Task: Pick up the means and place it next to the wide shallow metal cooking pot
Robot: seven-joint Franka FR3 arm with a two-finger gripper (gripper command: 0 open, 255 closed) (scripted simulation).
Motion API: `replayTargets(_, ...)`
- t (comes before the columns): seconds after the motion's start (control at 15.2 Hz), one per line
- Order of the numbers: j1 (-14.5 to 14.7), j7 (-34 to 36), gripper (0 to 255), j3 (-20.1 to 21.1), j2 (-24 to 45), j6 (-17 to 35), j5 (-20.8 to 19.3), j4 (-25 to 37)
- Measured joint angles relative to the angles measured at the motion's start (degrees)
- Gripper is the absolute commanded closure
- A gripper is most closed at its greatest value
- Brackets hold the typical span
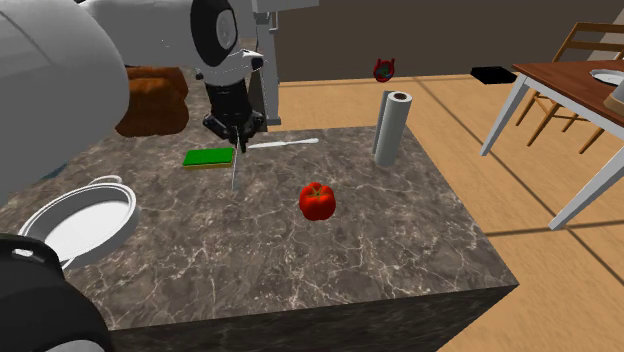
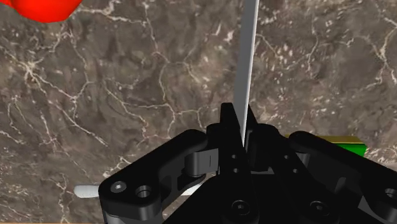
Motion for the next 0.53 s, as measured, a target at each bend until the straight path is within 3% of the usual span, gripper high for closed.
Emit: replayTargets(0.53, 4.62, 11.09, 255, 6.60, -2.85, 0.29, 0.64, -3.22)
